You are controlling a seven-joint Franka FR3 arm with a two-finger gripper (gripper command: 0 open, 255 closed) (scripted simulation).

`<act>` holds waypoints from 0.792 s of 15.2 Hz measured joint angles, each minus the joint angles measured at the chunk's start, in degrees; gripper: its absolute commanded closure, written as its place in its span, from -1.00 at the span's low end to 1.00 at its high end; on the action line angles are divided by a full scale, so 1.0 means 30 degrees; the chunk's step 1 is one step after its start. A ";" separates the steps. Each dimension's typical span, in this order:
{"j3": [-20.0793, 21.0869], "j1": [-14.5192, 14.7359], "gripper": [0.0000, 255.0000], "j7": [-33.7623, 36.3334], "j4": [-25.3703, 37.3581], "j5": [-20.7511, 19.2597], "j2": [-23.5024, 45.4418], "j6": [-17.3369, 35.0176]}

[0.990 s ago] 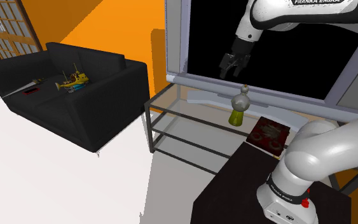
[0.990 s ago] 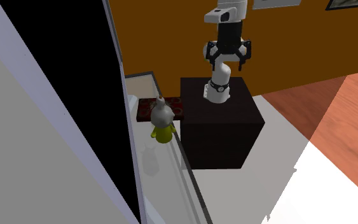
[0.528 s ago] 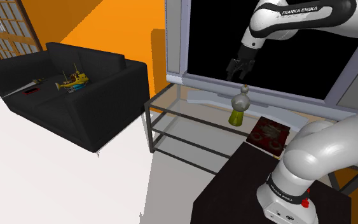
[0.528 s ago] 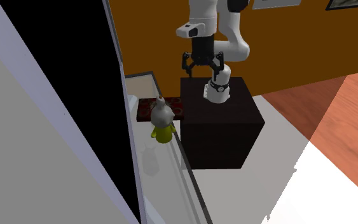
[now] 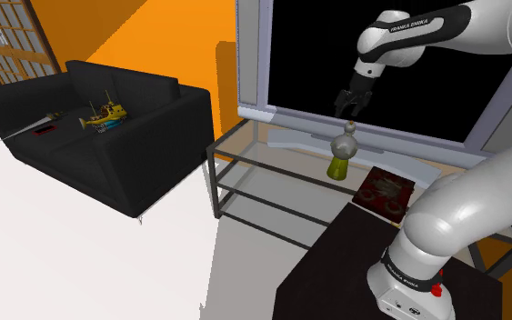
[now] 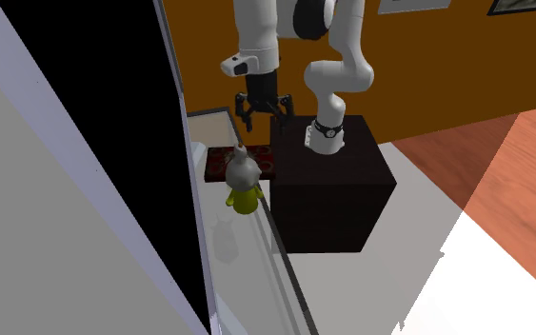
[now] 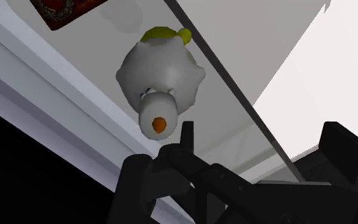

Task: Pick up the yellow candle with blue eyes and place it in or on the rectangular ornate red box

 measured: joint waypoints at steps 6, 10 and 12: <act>-0.2444 -0.0141 -1.00 -0.2486 0.1690 0.1169 0.3271 0.0967; -0.2774 -0.0086 -1.00 -0.2930 0.1401 0.1583 0.3998 0.1822; -0.2855 -0.0027 -1.00 -0.3089 0.1086 0.1782 0.4292 0.2374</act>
